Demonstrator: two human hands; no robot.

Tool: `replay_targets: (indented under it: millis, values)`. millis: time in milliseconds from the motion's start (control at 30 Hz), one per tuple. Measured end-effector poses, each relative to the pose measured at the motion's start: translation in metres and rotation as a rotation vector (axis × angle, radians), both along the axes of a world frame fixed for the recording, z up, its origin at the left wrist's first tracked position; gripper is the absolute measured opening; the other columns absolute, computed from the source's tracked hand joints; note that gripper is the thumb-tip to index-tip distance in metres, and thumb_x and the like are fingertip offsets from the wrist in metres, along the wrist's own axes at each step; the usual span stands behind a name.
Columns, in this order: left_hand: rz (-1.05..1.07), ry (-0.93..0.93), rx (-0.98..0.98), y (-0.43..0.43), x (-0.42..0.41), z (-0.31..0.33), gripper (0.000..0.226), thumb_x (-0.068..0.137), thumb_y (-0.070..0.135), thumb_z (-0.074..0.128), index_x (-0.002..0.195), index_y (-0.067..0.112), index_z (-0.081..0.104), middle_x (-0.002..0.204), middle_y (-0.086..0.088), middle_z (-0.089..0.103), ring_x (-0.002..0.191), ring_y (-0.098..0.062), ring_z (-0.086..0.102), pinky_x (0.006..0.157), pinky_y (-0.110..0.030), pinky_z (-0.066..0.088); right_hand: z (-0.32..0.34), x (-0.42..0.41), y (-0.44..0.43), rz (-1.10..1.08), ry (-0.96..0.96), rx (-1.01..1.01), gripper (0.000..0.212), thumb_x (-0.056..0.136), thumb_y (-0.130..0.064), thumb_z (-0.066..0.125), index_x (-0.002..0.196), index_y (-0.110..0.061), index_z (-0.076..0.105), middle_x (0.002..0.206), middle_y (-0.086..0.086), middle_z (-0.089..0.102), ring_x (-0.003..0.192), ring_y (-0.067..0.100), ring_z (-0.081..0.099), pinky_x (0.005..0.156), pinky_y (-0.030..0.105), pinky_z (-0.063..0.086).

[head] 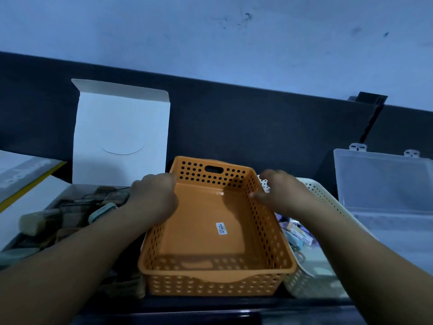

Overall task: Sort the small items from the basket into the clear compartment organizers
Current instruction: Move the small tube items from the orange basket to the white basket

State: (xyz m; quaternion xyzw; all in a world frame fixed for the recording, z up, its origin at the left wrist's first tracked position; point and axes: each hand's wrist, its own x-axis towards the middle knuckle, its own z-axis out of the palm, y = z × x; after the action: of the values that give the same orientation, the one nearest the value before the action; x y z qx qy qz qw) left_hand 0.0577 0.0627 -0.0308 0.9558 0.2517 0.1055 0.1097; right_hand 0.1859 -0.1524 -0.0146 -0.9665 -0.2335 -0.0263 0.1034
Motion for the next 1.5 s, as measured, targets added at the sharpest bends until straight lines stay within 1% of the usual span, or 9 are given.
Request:
replay_targets:
  millis: [233,433,533,667,833,967,1233,1367,1500]
  values:
    - [-0.112,-0.338,-0.265,-0.001,-0.014,0.001,0.051,0.092,0.007,0.041,0.140,0.026,0.044,0.127,-0.001,0.061,0.114,-0.023,0.055,0.099,-0.039,0.042,0.000,-0.013,0.006,-0.026,-0.039,0.011,0.017,0.083,-0.028,0.053,0.099,-0.023,0.054,0.093,0.000,0.063,0.080,0.020,0.061,0.070,0.038,0.055]
    - [-0.166,-0.630,-0.387,-0.005,-0.025,0.008,0.054,0.095,0.004,0.042,0.144,0.024,0.039,0.144,0.006,0.045,0.128,-0.015,0.045,0.102,-0.030,0.038,0.020,-0.029,-0.001,0.048,-0.127,0.402,0.058,0.083,-0.008,0.060,0.136,-0.026,0.045,0.120,-0.001,0.060,0.111,0.020,0.058,0.089,0.028,0.043]
    - [-0.184,-0.668,-0.372,-0.008,-0.024,0.010,0.054,0.095,0.003,0.042,0.146,0.022,0.037,0.148,0.006,0.039,0.133,-0.012,0.038,0.103,-0.025,0.032,0.021,-0.029,-0.003,0.069,-0.137,0.467,0.057,0.084,-0.006,0.062,0.134,-0.028,0.045,0.119,-0.004,0.060,0.110,0.016,0.058,0.088,0.028,0.045]
    - [-0.175,-0.609,-0.380,-0.010,-0.022,0.010,0.055,0.095,0.002,0.041,0.146,0.022,0.037,0.147,0.006,0.041,0.123,-0.003,0.038,0.098,-0.021,0.031,0.020,-0.027,-0.005,0.064,-0.097,0.471,0.051,0.082,-0.004,0.062,0.126,-0.029,0.051,0.100,-0.011,0.059,0.099,0.013,0.061,0.081,0.026,0.046]
    - [-0.014,-0.274,-0.235,-0.008,-0.012,0.010,0.050,0.090,0.005,0.042,0.136,0.023,0.049,0.132,-0.008,0.055,0.118,-0.026,0.050,0.095,-0.036,0.039,0.012,-0.016,-0.004,0.038,0.026,0.233,0.036,0.084,-0.009,0.057,0.117,-0.022,0.055,0.097,-0.001,0.063,0.083,0.017,0.059,0.063,0.028,0.047]
    - [0.053,0.015,-0.085,-0.009,-0.007,0.007,0.058,0.090,0.008,0.040,0.144,0.028,0.037,0.153,-0.009,0.030,0.146,-0.025,0.011,0.112,-0.039,0.015,-0.005,-0.009,-0.001,0.035,0.062,0.066,0.026,0.083,-0.016,0.049,0.106,-0.024,0.058,0.093,0.001,0.064,0.092,0.025,0.061,0.073,0.040,0.056]
    - [-0.013,0.091,0.070,-0.008,-0.001,0.008,0.054,0.088,0.022,0.046,0.141,0.029,0.035,0.150,0.001,0.033,0.146,-0.027,0.009,0.111,-0.048,0.018,0.005,-0.004,-0.023,0.047,0.162,0.221,0.049,0.091,-0.038,0.062,0.136,-0.027,0.049,0.136,-0.001,0.054,0.108,0.019,0.059,0.080,0.033,0.052]
    - [-0.170,-0.045,0.063,-0.035,0.002,0.029,0.045,0.092,0.033,0.053,0.136,0.029,0.041,0.133,0.003,0.048,0.127,-0.021,0.042,0.100,-0.039,0.034,0.019,0.000,-0.061,0.053,0.132,0.201,0.047,0.092,-0.033,0.062,0.136,-0.023,0.049,0.134,-0.002,0.056,0.109,0.016,0.057,0.088,0.028,0.046]
    - [-0.354,-0.073,-0.126,-0.079,0.008,0.046,0.050,0.093,0.035,0.056,0.140,0.031,0.039,0.131,0.006,0.050,0.113,-0.016,0.052,0.092,-0.031,0.045,0.017,0.011,-0.097,0.069,0.144,0.053,0.048,0.091,-0.030,0.064,0.136,-0.022,0.049,0.136,-0.002,0.054,0.115,0.017,0.055,0.089,0.025,0.041]
